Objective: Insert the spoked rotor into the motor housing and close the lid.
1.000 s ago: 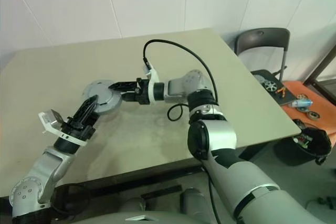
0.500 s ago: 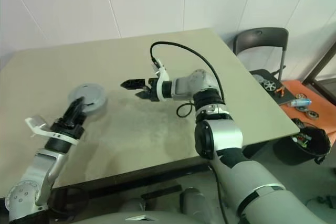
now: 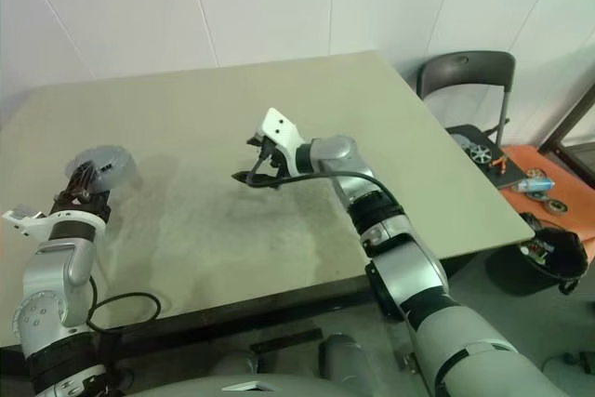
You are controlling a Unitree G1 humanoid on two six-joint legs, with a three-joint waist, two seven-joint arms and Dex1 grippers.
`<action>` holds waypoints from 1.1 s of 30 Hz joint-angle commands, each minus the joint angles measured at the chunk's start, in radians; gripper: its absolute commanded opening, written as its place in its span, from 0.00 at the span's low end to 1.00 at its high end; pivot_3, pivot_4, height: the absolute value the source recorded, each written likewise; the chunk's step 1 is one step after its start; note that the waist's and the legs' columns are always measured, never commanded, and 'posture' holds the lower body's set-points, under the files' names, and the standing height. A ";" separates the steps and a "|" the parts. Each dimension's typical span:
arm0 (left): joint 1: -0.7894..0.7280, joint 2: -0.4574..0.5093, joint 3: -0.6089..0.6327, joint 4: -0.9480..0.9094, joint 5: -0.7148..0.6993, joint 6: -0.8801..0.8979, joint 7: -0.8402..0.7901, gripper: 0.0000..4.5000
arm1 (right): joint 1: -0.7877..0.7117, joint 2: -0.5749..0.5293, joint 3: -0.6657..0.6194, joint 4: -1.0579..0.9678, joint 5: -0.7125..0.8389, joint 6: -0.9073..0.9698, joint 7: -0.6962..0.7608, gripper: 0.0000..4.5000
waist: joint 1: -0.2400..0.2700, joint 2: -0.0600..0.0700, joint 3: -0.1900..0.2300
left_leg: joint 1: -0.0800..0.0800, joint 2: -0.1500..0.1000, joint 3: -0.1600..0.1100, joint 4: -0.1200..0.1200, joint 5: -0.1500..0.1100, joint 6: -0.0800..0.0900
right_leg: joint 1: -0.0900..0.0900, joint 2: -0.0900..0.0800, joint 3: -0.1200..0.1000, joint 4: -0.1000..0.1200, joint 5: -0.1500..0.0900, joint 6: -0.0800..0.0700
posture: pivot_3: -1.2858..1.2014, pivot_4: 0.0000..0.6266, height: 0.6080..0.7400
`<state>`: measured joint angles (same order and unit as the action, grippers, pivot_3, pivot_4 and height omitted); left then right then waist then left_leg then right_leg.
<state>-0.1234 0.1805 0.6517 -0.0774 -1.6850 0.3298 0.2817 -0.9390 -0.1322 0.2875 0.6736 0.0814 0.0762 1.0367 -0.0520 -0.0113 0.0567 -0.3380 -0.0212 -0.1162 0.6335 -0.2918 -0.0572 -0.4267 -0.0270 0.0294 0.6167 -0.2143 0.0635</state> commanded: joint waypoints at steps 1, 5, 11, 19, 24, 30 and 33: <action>-0.030 -0.006 0.030 -0.023 0.019 -0.042 0.047 0.47 | -0.007 -0.004 0.005 -0.037 -0.011 -0.042 0.028 1.00 | 0.006 -0.001 0.000 | 0.000 0.000 0.000 0.000 0.000 0.000 | 0.000 0.000 0.000 0.000 0.000 0.000 | 0.52 0.00 1.00; -0.026 -0.032 0.033 -0.035 0.040 -0.071 0.115 0.47 | -0.004 -0.006 0.002 -0.034 -0.018 -0.038 0.040 1.00 | 0.017 -0.003 -0.001 | 0.000 0.000 0.000 0.000 0.001 -0.002 | 0.000 0.000 0.000 0.000 0.001 -0.001 | 0.52 0.00 1.00; -0.022 -0.065 0.038 -0.050 0.046 -0.097 0.205 0.47 | -0.008 -0.004 -0.009 -0.037 -0.014 -0.020 0.050 1.00 | 0.038 -0.003 -0.002 | 0.000 0.000 0.000 0.001 0.002 -0.003 | 0.001 0.000 0.000 0.000 0.001 -0.002 | 0.52 0.00 1.00; -0.010 -0.038 0.015 -0.059 0.111 -0.070 0.364 0.82 | -0.013 -0.005 -0.009 -0.025 -0.026 -0.034 0.039 1.00 | 0.041 -0.005 -0.002 | 0.000 0.000 0.000 0.001 0.002 -0.004 | 0.001 0.000 0.000 0.000 0.001 -0.002 | 0.52 0.00 1.00; -0.008 -0.029 0.009 -0.065 0.121 -0.046 0.423 0.99 | -0.016 -0.006 -0.009 -0.021 -0.034 -0.040 0.034 1.00 | 0.040 -0.005 -0.003 | 0.001 0.000 0.000 0.001 0.003 -0.005 | 0.002 0.001 0.000 0.000 0.002 -0.004 | 0.52 0.00 1.00; 0.037 -0.019 -0.055 -0.135 0.135 0.032 0.605 0.99 | -0.018 -0.009 -0.010 -0.014 -0.040 -0.048 0.031 1.00 | 0.039 -0.005 -0.003 | 0.002 0.000 0.000 0.001 0.003 -0.006 | 0.002 0.000 0.000 0.000 0.002 -0.004 | 0.52 0.00 1.00; 0.070 0.007 -0.114 -0.188 0.103 0.109 0.716 0.99 | -0.019 -0.010 -0.009 -0.008 -0.044 -0.054 0.029 1.00 | 0.040 -0.004 -0.003 | 0.002 0.000 0.000 0.001 0.003 -0.006 | 0.002 0.000 0.001 0.000 0.003 -0.003 | 0.52 0.00 1.00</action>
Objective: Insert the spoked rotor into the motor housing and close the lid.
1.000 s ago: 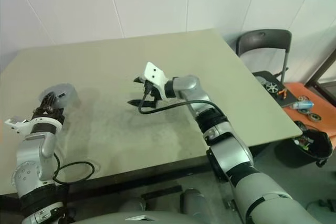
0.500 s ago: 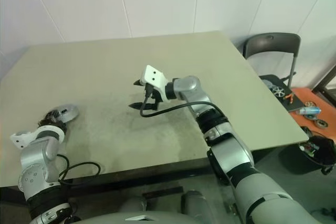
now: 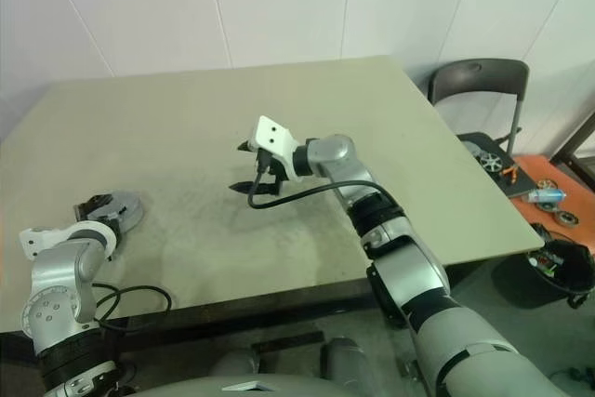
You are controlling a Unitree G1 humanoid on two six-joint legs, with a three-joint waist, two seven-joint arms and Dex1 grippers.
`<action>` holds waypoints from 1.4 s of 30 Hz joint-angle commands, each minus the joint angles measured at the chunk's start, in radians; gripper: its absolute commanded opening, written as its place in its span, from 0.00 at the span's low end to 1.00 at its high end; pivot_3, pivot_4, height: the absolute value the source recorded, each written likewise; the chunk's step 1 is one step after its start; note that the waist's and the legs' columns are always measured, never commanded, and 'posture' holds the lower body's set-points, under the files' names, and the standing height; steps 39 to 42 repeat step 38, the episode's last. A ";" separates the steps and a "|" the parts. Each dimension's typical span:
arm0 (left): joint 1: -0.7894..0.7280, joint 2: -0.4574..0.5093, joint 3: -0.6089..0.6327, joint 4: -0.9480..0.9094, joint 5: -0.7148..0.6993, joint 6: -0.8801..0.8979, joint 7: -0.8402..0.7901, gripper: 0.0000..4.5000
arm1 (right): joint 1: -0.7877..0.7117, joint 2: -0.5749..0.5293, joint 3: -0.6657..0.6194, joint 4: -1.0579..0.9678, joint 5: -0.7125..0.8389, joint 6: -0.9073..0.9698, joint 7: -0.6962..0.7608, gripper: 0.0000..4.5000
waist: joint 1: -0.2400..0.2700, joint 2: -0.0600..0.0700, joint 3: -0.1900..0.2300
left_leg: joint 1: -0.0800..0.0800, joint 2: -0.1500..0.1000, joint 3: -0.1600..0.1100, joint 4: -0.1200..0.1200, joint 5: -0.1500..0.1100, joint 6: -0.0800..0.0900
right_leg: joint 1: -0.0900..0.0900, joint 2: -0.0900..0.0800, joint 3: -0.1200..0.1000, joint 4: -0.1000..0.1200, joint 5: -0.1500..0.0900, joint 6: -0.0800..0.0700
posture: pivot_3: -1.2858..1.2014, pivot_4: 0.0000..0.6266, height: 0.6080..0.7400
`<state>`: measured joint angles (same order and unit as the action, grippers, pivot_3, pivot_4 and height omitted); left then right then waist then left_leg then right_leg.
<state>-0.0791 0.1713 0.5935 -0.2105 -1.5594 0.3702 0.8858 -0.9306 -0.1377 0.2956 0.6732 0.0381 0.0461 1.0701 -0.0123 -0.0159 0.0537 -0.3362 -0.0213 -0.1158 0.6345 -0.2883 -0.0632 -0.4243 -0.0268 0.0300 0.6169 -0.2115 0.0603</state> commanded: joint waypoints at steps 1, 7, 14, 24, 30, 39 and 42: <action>0.035 0.021 -0.072 -0.077 -0.025 0.082 0.134 0.99 | -0.028 -0.004 -0.018 -0.005 -0.001 -0.025 -0.005 1.00 | 0.000 0.000 0.000 | 0.000 0.000 0.000 0.000 0.000 0.000 | 0.000 0.000 0.000 0.000 0.000 0.000 | 0.52 0.00 1.00; 0.078 0.114 -0.170 -0.157 -0.028 0.207 0.124 0.99 | -0.022 -0.013 -0.022 0.007 -0.011 -0.039 -0.011 1.00 | 0.001 0.000 0.000 | 0.001 0.000 0.000 0.000 0.000 -0.001 | 0.001 0.000 0.000 0.001 0.000 -0.001 | 0.52 0.00 1.00; 0.054 0.376 -0.337 -0.229 0.285 0.323 -0.287 0.99 | -0.005 -0.063 -0.049 0.031 -0.009 -0.051 -0.022 1.00 | -0.002 0.001 0.000 | 0.002 0.000 0.000 0.000 0.002 -0.003 | 0.001 0.001 0.000 0.003 -0.001 -0.005 | 0.52 0.00 1.00; 0.139 0.668 -0.446 -0.042 0.891 -0.049 -1.154 0.99 | 0.017 -0.173 -0.116 0.151 -0.005 -0.110 -0.024 1.00 | -0.030 0.009 0.003 | 0.002 0.001 0.001 -0.003 0.002 -0.003 | 0.000 0.001 0.000 0.001 -0.002 -0.005 | 0.52 0.00 1.00; 0.151 0.646 -0.383 0.138 0.989 -0.220 -1.414 0.99 | 0.017 -0.150 -0.132 0.186 0.003 -0.130 -0.026 1.00 | -0.045 0.009 0.004 | 0.002 0.001 0.002 -0.003 0.002 -0.003 | 0.000 0.002 0.001 0.001 -0.002 -0.004 | 0.52 0.00 1.00; 0.157 0.577 -0.302 0.199 1.037 -0.320 -1.523 0.99 | 0.027 -0.123 -0.131 0.195 -0.007 -0.143 -0.039 1.00 | -0.050 0.009 0.004 | 0.002 0.001 0.001 -0.002 0.002 -0.003 | 0.000 0.001 0.001 0.002 0.000 -0.002 | 0.52 0.00 1.00; 0.157 0.577 -0.302 0.199 1.037 -0.320 -1.523 0.99 | 0.027 -0.123 -0.131 0.195 -0.007 -0.143 -0.039 1.00 | -0.050 0.009 0.004 | 0.002 0.001 0.001 -0.002 0.002 -0.003 | 0.000 0.001 0.001 0.002 0.000 -0.002 | 0.52 0.00 1.00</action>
